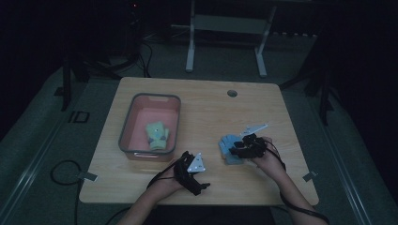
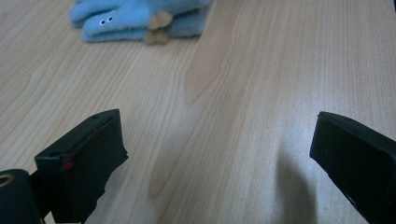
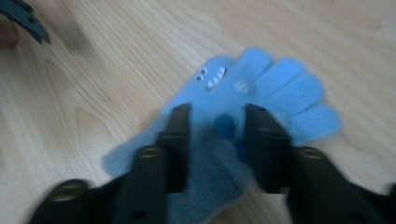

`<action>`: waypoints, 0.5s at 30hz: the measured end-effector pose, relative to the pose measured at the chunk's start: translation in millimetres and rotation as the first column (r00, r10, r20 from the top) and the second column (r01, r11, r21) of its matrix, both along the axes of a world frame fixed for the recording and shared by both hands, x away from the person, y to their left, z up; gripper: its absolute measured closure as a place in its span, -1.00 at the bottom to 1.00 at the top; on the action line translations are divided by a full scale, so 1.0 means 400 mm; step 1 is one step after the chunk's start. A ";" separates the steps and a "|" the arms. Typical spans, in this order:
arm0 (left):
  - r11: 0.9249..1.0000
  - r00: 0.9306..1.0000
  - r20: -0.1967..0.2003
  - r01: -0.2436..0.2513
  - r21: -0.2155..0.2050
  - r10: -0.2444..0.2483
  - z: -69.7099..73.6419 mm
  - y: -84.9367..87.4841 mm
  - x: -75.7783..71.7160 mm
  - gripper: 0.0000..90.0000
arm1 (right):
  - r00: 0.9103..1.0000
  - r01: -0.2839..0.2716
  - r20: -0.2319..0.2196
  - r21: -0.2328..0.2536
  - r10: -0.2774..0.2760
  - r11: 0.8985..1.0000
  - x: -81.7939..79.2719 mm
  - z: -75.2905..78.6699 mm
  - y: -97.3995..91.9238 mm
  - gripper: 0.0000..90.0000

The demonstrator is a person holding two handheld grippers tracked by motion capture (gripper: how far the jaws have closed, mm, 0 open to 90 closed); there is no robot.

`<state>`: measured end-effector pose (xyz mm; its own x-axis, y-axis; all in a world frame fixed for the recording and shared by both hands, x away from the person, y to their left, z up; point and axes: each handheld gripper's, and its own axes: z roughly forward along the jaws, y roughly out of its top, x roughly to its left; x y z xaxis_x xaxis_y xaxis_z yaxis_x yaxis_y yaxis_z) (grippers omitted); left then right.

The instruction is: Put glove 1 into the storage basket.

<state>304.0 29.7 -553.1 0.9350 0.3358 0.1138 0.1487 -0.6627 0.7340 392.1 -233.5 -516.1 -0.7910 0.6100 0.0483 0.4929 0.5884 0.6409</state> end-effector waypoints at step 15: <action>1.000 0.999 -0.040 0.016 -0.007 -0.017 0.023 -0.057 -0.013 -0.93 | 0.997 0.003 0.076 0.082 -0.010 0.997 -0.014 0.020 -0.085 -0.58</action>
